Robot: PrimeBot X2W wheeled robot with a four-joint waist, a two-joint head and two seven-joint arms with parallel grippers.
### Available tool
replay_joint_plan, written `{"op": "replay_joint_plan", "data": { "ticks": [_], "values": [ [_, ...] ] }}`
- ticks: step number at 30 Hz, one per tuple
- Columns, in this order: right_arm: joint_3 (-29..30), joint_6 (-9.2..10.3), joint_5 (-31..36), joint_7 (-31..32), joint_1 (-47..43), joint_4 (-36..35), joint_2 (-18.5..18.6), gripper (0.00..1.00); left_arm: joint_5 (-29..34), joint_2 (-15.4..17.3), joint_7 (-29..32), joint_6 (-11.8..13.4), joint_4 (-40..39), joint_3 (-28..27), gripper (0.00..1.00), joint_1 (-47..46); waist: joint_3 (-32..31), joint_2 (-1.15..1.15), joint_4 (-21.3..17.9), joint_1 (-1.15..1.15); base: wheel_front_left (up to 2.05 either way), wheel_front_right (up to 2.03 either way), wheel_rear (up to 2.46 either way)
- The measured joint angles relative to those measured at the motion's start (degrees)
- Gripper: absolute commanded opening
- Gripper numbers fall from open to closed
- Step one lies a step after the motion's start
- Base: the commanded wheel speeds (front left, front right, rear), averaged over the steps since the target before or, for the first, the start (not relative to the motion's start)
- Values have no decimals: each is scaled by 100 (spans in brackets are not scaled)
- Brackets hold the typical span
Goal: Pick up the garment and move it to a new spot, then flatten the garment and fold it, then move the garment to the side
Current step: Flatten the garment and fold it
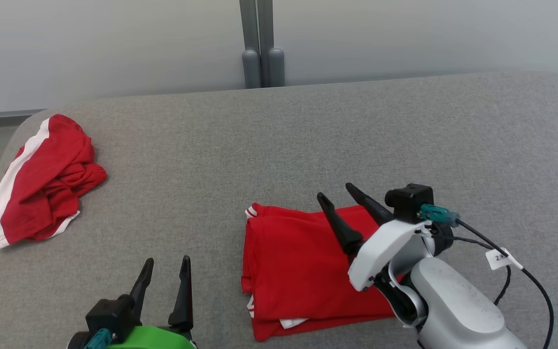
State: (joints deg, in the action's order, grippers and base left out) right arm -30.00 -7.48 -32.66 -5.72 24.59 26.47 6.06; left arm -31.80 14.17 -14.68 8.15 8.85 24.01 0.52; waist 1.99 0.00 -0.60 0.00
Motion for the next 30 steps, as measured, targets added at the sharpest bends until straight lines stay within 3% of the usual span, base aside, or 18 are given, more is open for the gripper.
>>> {"op": "replay_joint_plan", "data": {
  "ticks": [11,16,17,24,30],
  "values": [
    [1290,0,1287,-795,-803,-257,7,100,-1,-26,-1,18,35,14,100,-8,-75,0,-58,0,0,0,0],
    [1916,0,1695,-901,-1386,-645,-176,100,19,-60,-9,10,125,-9,100,-8,-153,0,-64,0,0,0,0],
    [2281,0,2036,-927,-1847,-1114,-258,100,84,-105,-27,0,179,-162,100,47,-221,0,-70,0,0,0,0],
    [2787,0,2205,-933,-2202,-1521,-310,100,332,-236,-29,-10,90,-420,100,176,-266,0,-32,0,0,0,0],
    [2773,0,2034,-933,-2273,-1572,-315,100,472,-342,-30,-90,67,-608,100,243,-280,0,-32,0,0,0,0]
  ]
}}
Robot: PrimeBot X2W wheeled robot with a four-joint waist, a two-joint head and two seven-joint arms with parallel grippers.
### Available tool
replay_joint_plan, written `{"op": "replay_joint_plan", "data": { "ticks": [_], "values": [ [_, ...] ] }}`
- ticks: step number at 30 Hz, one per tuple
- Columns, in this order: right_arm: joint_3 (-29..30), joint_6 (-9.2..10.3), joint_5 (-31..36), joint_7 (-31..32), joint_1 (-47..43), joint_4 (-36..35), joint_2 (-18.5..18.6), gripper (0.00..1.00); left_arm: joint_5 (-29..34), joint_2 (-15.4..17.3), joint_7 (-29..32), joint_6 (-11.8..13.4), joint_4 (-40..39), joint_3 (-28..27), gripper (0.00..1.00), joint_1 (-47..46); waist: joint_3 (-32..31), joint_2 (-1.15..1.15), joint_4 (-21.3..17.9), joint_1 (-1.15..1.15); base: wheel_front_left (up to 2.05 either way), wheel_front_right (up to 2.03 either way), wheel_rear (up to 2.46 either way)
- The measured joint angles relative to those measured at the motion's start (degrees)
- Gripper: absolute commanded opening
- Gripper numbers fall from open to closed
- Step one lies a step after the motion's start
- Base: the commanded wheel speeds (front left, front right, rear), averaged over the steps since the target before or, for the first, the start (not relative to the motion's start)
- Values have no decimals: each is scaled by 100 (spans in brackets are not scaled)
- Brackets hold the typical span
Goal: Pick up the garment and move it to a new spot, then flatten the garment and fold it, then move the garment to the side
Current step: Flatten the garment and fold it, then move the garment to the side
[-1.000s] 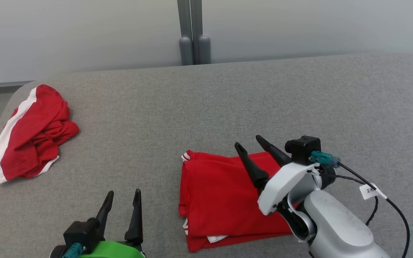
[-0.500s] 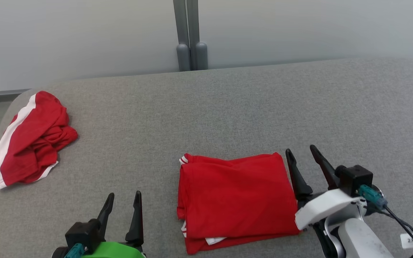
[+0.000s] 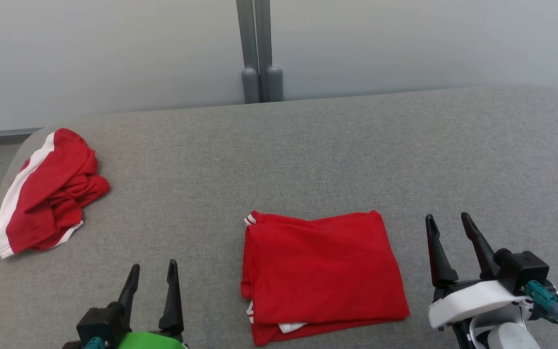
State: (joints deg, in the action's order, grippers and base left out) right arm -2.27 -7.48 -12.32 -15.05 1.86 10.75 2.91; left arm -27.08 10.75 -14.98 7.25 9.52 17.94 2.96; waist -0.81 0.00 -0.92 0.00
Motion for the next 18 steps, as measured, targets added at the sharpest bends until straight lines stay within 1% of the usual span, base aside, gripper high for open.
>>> {"op": "replay_joint_plan", "data": {
  "ticks": [13,17,18],
  "values": [
    [21,0,-4,0,5,75,-2,100,274,-180,-4,-145,48,-258,100,65,-18,0,1,0,0,0,0],
    [144,0,186,20,83,382,-3,100,316,-233,-4,-178,67,-291,100,85,-22,0,18,0,0,0,0],
    [159,0,256,141,121,498,-3,100,332,-238,-4,-197,75,-298,100,86,-24,0,25,0,0,0,0]
  ]
}}
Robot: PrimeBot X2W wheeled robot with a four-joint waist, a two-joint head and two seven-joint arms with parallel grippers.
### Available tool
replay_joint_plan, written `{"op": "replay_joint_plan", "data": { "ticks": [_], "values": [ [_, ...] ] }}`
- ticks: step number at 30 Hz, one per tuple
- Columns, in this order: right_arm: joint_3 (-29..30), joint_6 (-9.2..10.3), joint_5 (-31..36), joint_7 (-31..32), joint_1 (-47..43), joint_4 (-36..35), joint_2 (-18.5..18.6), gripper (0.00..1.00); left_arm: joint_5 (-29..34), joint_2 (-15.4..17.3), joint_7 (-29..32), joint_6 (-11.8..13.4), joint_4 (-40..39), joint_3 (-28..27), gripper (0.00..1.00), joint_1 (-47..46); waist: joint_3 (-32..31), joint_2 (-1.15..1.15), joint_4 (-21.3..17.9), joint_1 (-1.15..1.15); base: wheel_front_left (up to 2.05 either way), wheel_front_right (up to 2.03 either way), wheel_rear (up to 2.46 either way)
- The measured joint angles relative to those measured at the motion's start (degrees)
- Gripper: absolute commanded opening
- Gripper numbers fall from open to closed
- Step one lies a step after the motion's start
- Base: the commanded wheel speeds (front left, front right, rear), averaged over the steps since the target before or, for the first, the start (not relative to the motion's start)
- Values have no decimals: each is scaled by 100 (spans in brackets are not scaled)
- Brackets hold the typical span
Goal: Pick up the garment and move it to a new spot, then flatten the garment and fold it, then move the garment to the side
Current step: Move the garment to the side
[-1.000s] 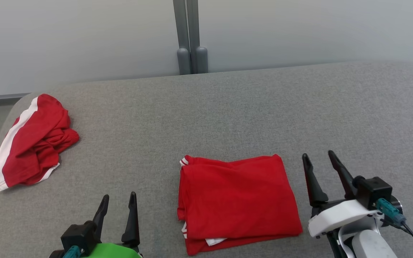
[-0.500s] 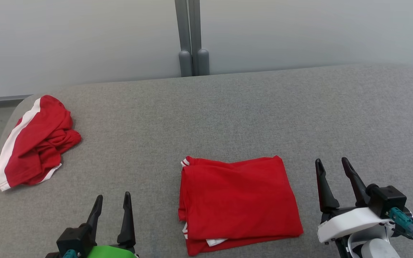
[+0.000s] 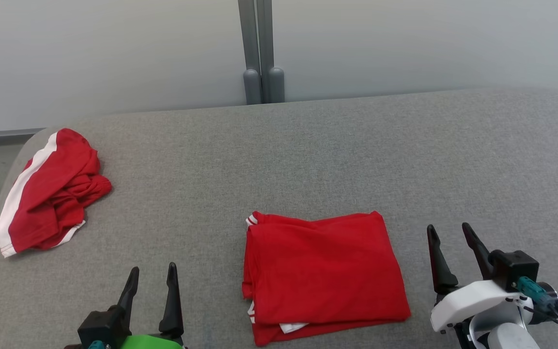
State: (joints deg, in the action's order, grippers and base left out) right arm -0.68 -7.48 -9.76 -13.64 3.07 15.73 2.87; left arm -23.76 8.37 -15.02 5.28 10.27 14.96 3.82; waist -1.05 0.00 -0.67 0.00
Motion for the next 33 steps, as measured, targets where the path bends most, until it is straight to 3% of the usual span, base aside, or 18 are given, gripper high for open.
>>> {"op": "replay_joint_plan", "data": {
  "ticks": [4,11,29,30,31,33],
  "values": [
    [43,0,82,642,218,288,35,100,33,-25,0,-58,37,-4,100,4,4,0,55,0,0,0,0],
    [-297,0,-398,1477,342,742,359,100,137,-77,-1,-124,115,-4,100,6,53,0,261,0,0,0,0],
    [-994,1,-1205,1555,1248,2297,494,100,276,-160,-1,-248,174,-67,100,-42,469,0,819,0,0,0,0],
    [-1051,1,-1256,1525,1295,2341,501,85,282,-166,-1,-250,180,-79,100,-44,489,0,834,0,0,0,0],
    [-1116,1,-1311,1503,1339,2375,508,47,287,-171,-1,-252,182,-98,100,-48,507,0,843,0,0,0,0],
    [-1235,1,-1395,1463,1416,2440,531,25,304,-176,-1,-254,187,-129,100,-57,531,0,839,0,0,0,0]
  ]
}}
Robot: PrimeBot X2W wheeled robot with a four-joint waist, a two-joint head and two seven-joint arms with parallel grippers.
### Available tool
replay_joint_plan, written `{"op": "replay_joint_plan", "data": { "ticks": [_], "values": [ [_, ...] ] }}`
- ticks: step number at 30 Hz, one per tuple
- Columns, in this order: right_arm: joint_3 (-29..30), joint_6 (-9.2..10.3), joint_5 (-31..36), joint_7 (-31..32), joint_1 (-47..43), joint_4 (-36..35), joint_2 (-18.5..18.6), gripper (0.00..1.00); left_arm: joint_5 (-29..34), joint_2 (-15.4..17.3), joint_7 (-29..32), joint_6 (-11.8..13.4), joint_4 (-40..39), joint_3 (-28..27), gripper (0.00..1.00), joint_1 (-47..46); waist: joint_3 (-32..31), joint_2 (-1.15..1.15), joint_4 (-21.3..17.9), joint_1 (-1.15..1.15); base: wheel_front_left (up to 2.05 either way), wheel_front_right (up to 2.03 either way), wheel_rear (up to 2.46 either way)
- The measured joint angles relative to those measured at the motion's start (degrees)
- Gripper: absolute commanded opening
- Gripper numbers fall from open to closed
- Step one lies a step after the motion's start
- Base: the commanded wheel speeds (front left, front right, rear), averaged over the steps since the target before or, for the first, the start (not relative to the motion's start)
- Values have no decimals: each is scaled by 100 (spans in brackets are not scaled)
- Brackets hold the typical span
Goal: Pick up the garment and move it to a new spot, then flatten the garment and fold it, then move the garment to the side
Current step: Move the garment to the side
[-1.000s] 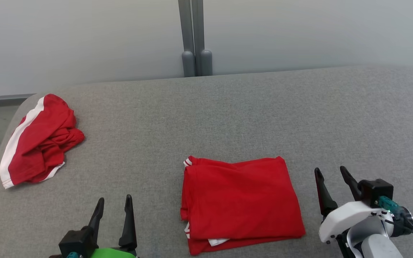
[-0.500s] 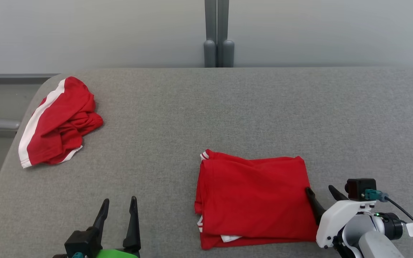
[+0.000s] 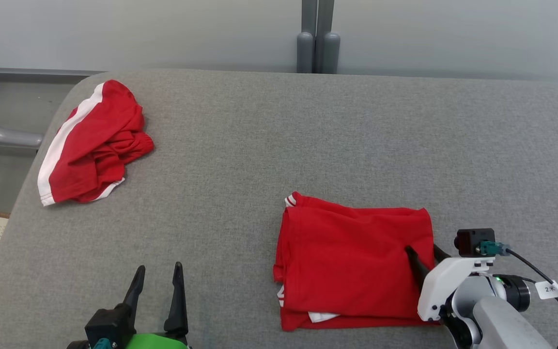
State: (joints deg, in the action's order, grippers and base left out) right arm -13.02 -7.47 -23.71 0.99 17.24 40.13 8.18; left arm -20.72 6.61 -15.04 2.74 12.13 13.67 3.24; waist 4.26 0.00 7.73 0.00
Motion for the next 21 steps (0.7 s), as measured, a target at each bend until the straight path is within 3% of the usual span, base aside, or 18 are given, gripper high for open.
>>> {"op": "replay_joint_plan", "data": {
  "ticks": [1,2,11,21],
  "values": [
    [-62,0,-38,-10,37,29,13,2,12,-1,0,-5,0,-18,100,-2,5,0,-14,0,0,0,0],
    [-125,0,-71,-18,74,48,31,0,12,-5,0,-21,0,-29,100,-3,9,0,-36,0,0,0,0],
    [-214,-8,-81,-436,613,160,270,0,138,-8,-1,-71,-64,-109,100,-40,62,0,-436,0,0,0,0],
    [203,-8,124,-746,1305,291,449,0,322,91,0,-116,-172,-93,100,-260,230,0,-1362,0,0,0,0]
  ]
}}
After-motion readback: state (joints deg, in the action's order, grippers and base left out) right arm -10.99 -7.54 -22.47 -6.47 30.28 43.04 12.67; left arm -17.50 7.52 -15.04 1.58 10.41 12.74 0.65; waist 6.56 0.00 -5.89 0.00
